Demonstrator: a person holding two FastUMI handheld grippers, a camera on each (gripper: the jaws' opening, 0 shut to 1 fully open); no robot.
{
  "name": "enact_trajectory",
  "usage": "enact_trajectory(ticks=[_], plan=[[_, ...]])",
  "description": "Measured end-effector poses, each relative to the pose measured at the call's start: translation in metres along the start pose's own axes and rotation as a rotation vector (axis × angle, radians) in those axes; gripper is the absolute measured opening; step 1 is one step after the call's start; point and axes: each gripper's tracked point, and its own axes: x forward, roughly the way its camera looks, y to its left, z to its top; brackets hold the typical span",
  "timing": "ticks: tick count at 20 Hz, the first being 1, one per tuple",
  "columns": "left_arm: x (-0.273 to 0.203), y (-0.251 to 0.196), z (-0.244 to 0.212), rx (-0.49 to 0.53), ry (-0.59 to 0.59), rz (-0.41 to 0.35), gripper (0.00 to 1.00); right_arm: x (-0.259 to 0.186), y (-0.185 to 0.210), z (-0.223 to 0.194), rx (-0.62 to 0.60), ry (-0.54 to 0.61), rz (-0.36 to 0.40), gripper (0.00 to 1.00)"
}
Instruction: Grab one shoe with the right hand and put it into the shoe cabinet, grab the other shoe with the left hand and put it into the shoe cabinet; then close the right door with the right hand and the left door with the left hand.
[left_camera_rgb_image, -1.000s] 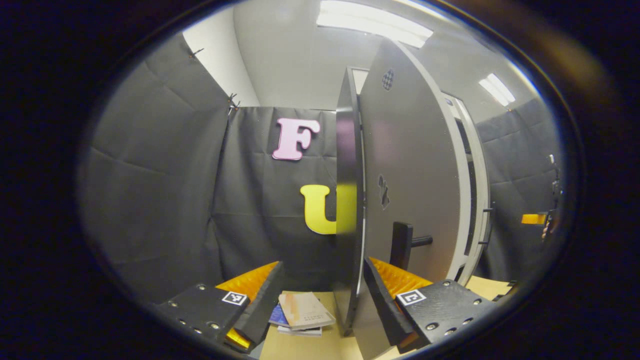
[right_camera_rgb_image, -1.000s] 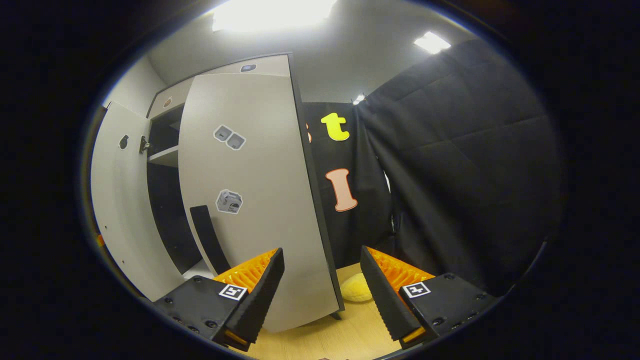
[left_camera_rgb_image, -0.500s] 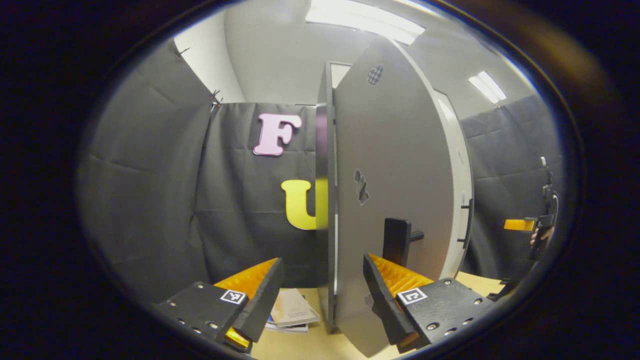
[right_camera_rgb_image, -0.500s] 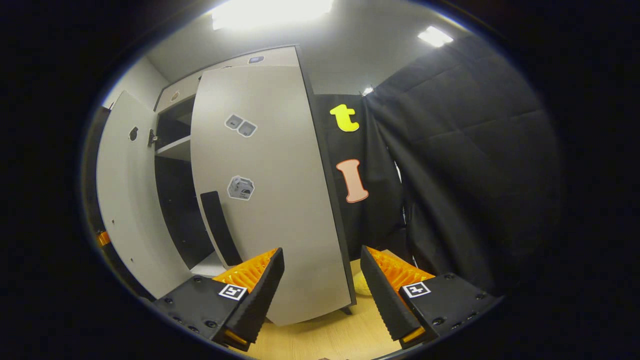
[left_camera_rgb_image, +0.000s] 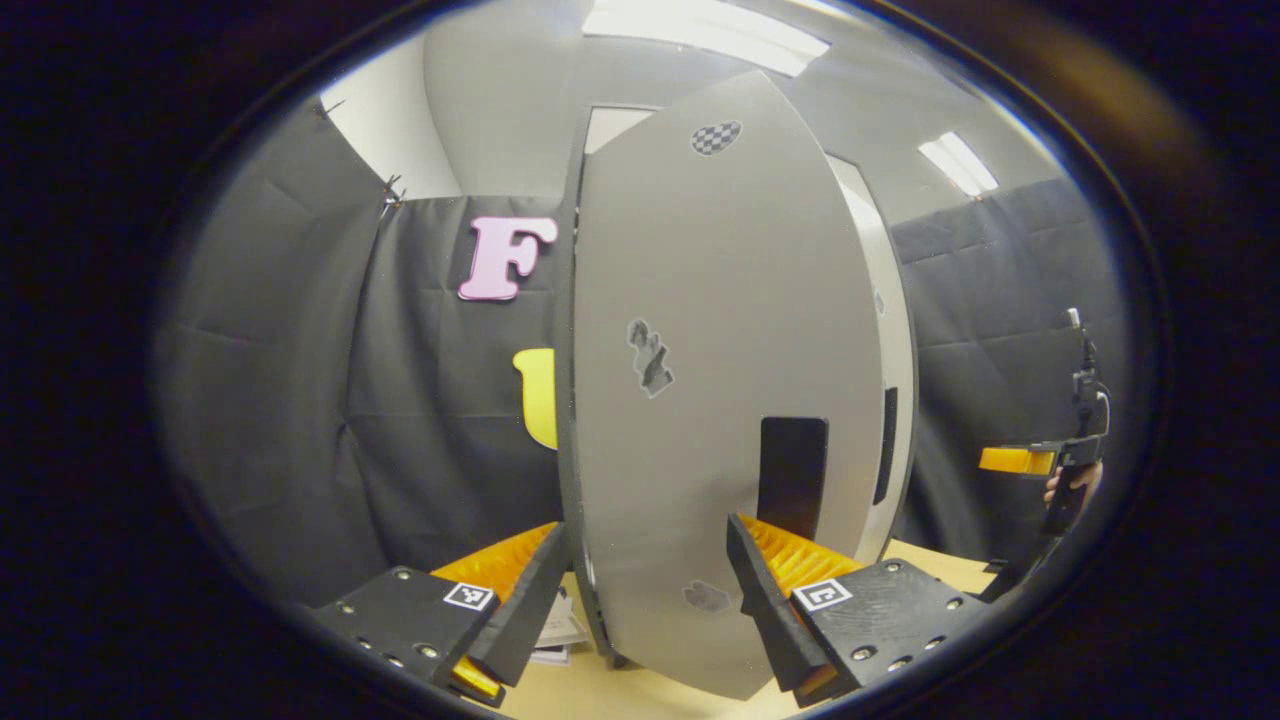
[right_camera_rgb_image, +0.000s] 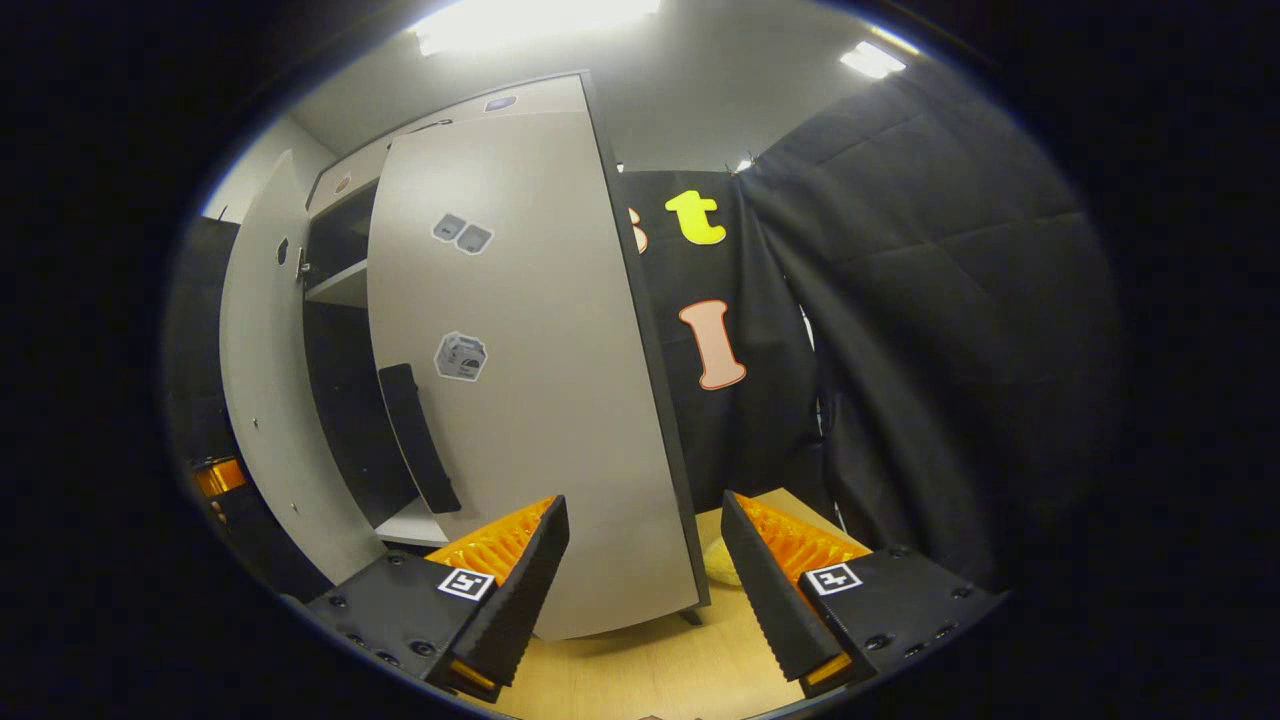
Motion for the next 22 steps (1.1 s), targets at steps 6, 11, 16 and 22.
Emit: enact_trajectory(ticks=[6, 11, 16, 22], plan=[[-0.005, -0.013, -0.010, -0.152, 0.010, 0.122, 0.95, 0.024, -0.014, 0.017, -0.083, -0.022, 0.021, 0.97], [-0.048, -0.010, -0.019, -0.194, -0.003, 0.276, 0.95, 0.043, -0.021, -0.002, -0.152, 0.021, 0.071, 0.99], [-0.073, -0.023, -0.003, -0.286, -0.083, 0.335, 0.92, 0.055, -0.017, -0.020, -0.112, 0.098, 0.174, 0.98], [-0.078, -0.017, 0.014, -0.186, -0.096, 0.374, 0.95, 0.052, 0.014, -0.003, -0.073, 0.076, 0.248, 0.98]])
